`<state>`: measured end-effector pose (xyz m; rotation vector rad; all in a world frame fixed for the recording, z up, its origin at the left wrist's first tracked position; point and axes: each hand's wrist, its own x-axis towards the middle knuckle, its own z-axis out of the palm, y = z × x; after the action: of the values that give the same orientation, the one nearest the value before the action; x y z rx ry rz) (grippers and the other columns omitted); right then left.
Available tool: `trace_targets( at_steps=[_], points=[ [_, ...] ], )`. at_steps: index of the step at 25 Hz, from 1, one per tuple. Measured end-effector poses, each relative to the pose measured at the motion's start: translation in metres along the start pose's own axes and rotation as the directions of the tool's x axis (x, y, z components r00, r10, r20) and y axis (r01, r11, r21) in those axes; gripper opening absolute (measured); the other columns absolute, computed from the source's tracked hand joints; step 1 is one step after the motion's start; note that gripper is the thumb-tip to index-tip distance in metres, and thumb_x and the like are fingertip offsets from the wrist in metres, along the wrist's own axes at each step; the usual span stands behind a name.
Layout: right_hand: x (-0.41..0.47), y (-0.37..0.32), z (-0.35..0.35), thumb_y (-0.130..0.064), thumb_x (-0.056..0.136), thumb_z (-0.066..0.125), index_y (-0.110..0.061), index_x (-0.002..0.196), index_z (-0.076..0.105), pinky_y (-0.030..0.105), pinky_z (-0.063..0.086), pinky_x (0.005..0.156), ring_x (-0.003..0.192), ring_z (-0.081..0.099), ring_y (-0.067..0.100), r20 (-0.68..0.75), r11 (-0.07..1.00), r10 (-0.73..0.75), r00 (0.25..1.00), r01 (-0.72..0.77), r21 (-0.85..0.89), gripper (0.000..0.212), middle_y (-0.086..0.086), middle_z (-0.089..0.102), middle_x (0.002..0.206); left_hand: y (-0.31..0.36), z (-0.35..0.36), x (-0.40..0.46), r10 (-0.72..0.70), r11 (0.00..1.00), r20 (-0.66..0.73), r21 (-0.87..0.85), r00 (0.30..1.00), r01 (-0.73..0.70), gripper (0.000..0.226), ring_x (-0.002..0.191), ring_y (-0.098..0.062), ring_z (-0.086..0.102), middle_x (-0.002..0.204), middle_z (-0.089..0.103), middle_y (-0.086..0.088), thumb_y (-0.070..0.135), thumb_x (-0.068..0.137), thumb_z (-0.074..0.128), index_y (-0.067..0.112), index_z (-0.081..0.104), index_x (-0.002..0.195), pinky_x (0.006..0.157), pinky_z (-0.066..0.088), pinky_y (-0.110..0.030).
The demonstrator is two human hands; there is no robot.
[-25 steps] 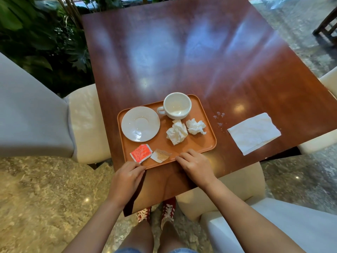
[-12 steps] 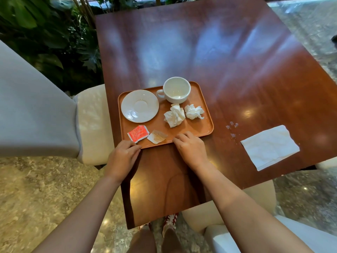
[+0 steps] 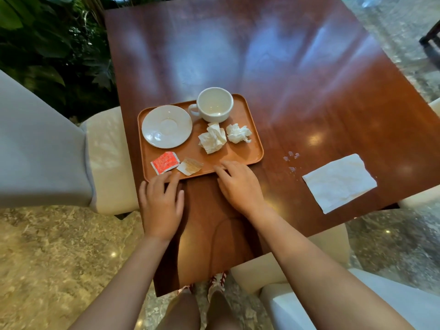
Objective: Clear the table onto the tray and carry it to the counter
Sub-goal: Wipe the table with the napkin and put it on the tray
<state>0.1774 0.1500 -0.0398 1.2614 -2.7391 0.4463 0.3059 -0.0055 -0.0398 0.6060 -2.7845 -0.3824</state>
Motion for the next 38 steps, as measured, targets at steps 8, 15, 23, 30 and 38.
trace_targets(
  at_steps=[8,15,23,30,38],
  points=[
    [-0.085,0.117,-0.059,-0.019,0.087,0.05,-0.006,0.123,0.055,0.047,0.047,0.09,0.117,0.053,0.039,-0.065,0.884,0.439,0.896,-0.444,-0.15,0.039,0.019,0.057,0.129,0.085,0.044,-0.008,0.23,0.968,0.349,0.016,0.908,-0.251,0.056,0.14,-0.024,0.024,0.15,0.033,-0.01,0.043,0.088,0.031,0.022,0.035,0.14,0.11,0.021,-0.05],
    [-0.121,0.175,-0.06,-0.008,0.091,0.054,-0.005,0.122,0.058,0.045,0.043,0.096,0.128,0.043,0.035,0.025,0.677,0.735,0.677,-0.736,0.019,0.032,0.02,0.053,0.135,0.1,0.057,-0.002,0.145,0.971,0.389,0.122,0.91,-0.207,0.061,0.141,-0.023,0.021,0.152,0.03,-0.007,0.046,0.086,0.024,0.025,0.026,0.144,0.111,0.016,-0.054],
    [-0.099,0.183,-0.08,0.007,0.081,0.056,0.001,0.097,0.07,0.022,0.039,0.089,0.105,0.063,0.031,-0.225,0.756,0.652,0.724,-0.594,0.277,0.022,0.016,0.071,0.106,0.101,0.056,-0.001,0.129,0.976,0.399,0.109,0.908,-0.187,0.061,0.142,-0.022,0.018,0.153,0.028,-0.006,0.046,0.086,0.025,0.027,0.023,0.144,0.112,0.012,-0.053],
    [-0.061,0.187,-0.056,-0.029,0.098,0.037,-0.015,0.146,0.022,0.042,0.024,0.114,0.144,0.018,0.023,0.012,0.724,0.686,0.727,-0.685,0.075,0.052,0.009,0.024,0.156,0.101,0.054,-0.001,0.135,0.98,0.386,0.086,0.913,-0.181,0.06,0.141,-0.022,0.02,0.152,0.03,-0.007,0.044,0.086,0.029,0.027,0.025,0.144,0.112,0.013,-0.054],
    [-0.015,0.203,-0.023,-0.034,0.099,0.025,-0.013,0.148,0.008,0.044,0.008,0.118,0.146,0.003,0.022,0.195,0.838,0.545,0.816,-0.524,-0.151,0.056,0.007,0.007,0.159,0.099,0.059,-0.002,0.137,0.98,0.373,0.086,0.918,-0.181,0.061,0.141,-0.021,0.021,0.152,0.031,-0.006,0.044,0.085,0.032,0.029,0.024,0.144,0.112,0.016,-0.055]
  ],
)
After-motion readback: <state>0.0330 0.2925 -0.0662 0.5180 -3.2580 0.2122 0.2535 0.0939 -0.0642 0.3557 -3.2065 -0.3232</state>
